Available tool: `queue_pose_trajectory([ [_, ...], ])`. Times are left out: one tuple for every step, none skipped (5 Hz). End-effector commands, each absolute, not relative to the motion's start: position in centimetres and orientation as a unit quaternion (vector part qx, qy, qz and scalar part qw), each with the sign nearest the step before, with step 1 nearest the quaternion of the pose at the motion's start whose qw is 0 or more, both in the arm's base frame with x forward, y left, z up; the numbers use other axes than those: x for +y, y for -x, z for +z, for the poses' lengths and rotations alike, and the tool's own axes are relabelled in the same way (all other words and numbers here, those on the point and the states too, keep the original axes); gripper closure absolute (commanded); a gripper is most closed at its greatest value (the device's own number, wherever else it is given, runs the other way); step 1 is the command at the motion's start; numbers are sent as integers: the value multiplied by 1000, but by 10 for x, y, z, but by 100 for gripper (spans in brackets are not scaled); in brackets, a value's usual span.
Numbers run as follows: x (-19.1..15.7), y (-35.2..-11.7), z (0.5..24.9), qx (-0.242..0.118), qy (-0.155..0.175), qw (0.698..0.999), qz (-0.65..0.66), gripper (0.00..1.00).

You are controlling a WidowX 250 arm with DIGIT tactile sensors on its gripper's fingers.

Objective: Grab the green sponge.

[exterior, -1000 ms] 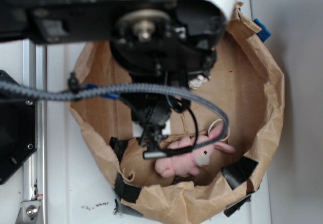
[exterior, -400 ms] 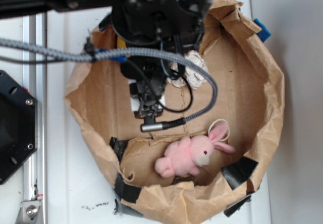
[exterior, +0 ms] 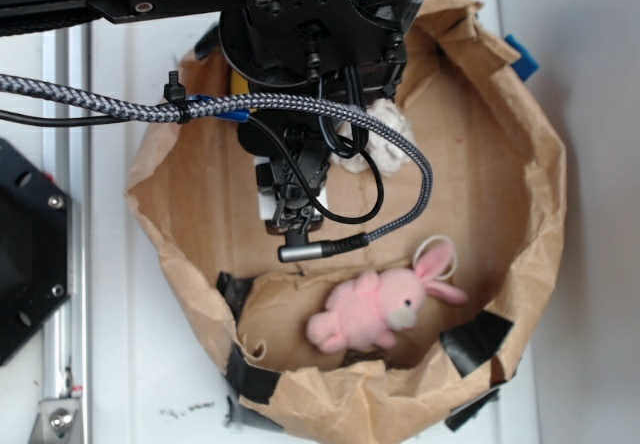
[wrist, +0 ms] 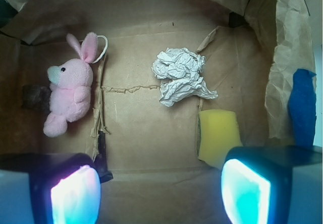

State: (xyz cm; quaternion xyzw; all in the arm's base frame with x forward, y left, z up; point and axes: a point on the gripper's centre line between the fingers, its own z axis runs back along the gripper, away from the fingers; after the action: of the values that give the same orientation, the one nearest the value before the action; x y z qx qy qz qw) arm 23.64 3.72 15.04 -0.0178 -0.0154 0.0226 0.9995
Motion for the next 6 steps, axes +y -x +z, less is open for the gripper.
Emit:
queue_pose_trajectory([
  [27, -262, 140, -50, 0, 999, -14, 0],
  [29, -264, 129, -49, -1, 999, -19, 0],
  [26, -260, 114, -45, -19, 998, -25, 0],
  [40, -268, 87, -36, -40, 998, -30, 0],
  [51, -260, 76, -36, -45, 998, -30, 0],
  [47, -247, 73, -29, -51, 998, -33, 0],
])
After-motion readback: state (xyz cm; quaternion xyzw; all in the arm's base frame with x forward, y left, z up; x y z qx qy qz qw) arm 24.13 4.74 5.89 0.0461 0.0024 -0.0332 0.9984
